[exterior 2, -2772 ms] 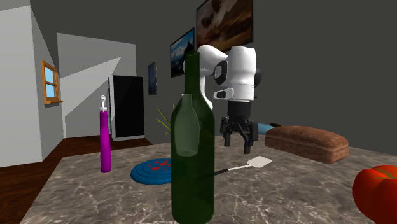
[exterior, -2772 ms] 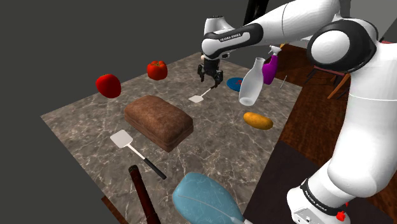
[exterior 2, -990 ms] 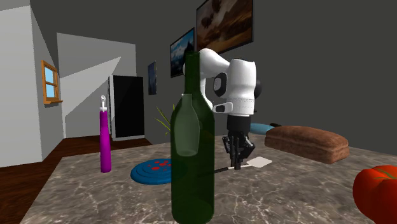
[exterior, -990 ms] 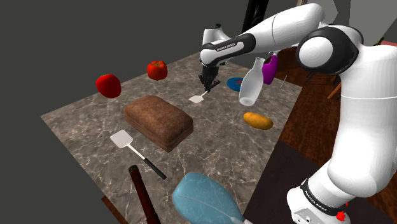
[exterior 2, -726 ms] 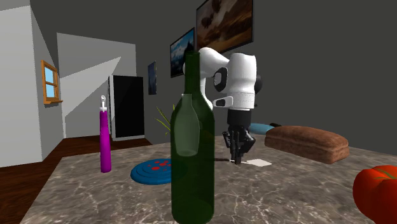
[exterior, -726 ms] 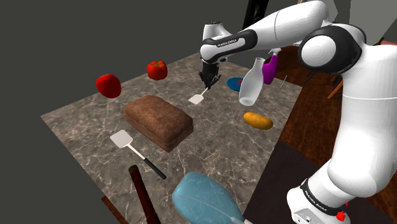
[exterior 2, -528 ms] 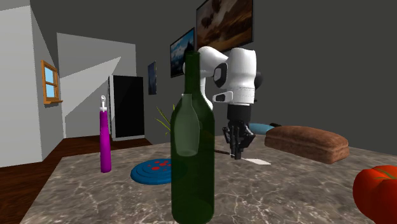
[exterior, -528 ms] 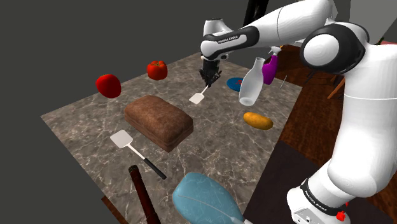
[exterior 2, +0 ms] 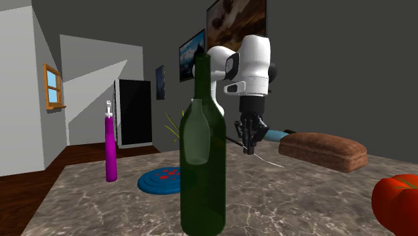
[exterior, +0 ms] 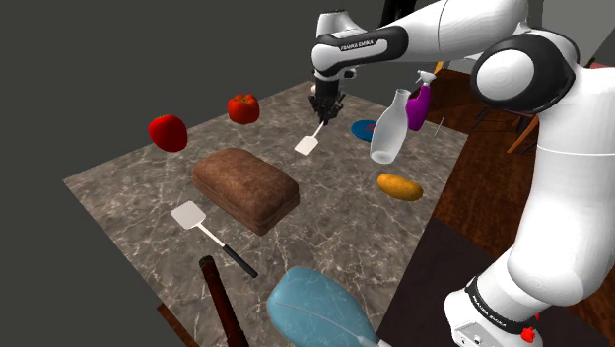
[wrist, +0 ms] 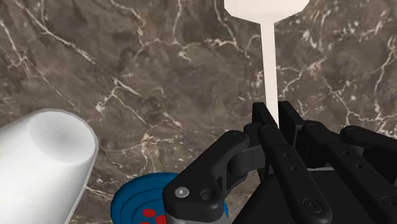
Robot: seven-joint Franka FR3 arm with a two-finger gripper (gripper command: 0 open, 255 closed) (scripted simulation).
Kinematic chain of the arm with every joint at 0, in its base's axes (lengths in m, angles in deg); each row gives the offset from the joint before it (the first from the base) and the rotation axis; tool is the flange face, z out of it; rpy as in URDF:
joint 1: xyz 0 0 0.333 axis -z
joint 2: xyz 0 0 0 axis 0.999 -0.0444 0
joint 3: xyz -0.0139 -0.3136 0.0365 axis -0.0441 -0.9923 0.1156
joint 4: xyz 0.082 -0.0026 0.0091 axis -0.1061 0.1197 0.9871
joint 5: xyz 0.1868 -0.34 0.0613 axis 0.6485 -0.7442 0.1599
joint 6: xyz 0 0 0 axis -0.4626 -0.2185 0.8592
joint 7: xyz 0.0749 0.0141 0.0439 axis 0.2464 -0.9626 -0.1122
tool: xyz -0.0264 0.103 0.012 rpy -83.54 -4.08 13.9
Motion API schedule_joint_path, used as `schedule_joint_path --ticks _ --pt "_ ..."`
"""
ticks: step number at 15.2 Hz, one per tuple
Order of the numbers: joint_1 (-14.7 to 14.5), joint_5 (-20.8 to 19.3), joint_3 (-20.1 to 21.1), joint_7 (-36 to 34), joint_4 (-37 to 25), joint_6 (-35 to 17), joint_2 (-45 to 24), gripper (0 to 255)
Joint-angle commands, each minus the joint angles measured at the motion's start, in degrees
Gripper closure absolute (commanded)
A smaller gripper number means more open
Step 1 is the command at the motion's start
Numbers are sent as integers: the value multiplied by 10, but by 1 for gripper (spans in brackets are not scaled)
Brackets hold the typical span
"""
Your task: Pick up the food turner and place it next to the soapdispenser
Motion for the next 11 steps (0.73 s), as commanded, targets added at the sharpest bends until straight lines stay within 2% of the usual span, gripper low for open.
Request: schedule_joint_path --ticks 1,10,11 --pt "0 1 0 1 -10 13 3 255" --pt "-1 3 1 6 -67 77 10 255" --pt "-1 5 3 3 -25 63 38 255"
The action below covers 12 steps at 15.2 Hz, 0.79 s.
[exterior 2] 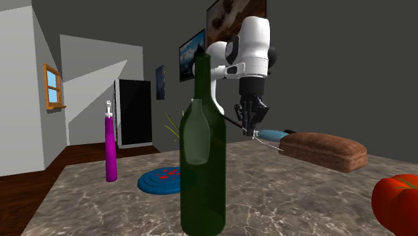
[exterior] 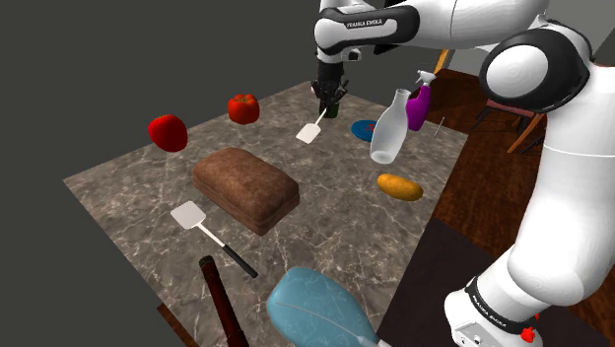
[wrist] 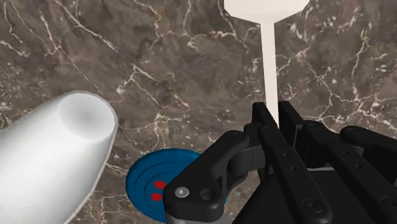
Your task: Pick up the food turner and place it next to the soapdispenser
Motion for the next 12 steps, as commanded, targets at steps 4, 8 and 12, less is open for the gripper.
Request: schedule_joint_path --ticks 4,8,12 --pt "-1 8 7 -14 162 -48 114 255" --pt "-5 17 13 -24 281 -76 204 255" --pt "-12 29 20 -34 384 -92 292 255"
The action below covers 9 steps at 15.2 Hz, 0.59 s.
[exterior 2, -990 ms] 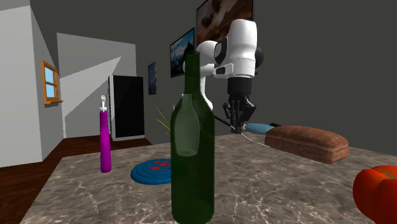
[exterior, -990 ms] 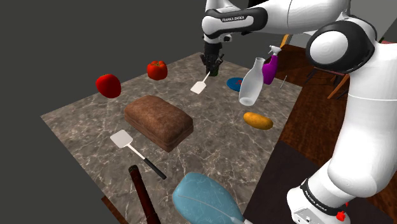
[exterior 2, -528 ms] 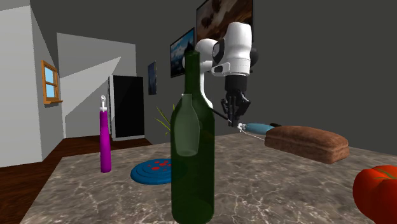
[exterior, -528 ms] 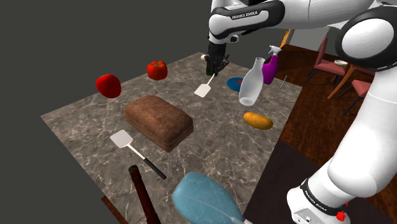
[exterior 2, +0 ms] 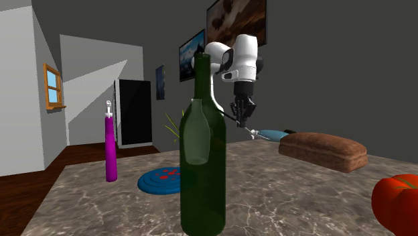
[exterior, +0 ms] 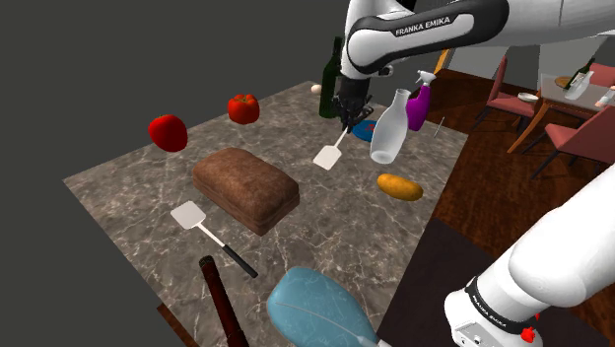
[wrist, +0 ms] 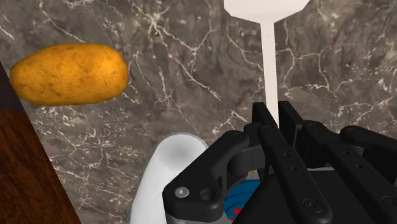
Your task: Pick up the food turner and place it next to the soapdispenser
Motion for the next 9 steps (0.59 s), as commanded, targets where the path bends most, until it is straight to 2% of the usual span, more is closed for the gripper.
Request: schedule_joint_path --ticks 1,9 --pt "-4 6 3 -6 51 -11 40 255" --pt "-31 38 20 -28 219 -4 215 255"
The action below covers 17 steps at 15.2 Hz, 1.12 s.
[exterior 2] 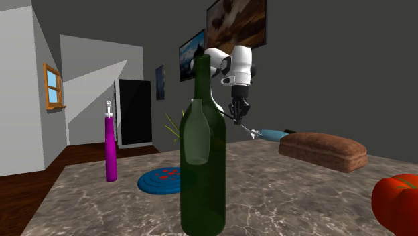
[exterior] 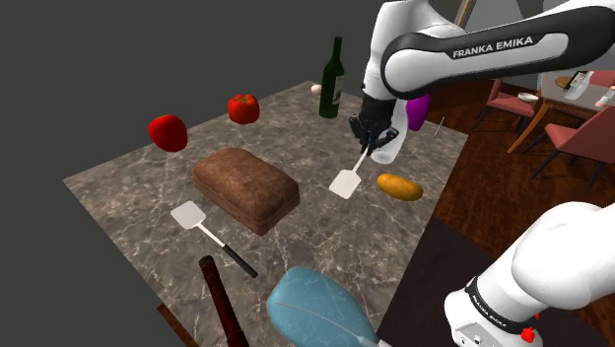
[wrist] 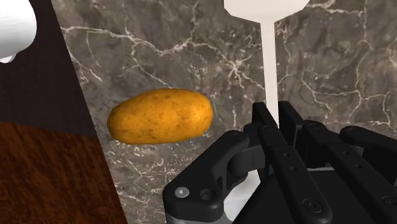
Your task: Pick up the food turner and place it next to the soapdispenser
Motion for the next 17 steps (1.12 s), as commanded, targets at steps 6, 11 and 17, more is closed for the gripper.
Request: schedule_joint_path --ticks 6,11,17 --pt "-36 36 17 -25 122 41 164 255" --pt "-60 56 30 -43 175 68 242 255" --pt "-63 62 37 -45 216 17 233 255"
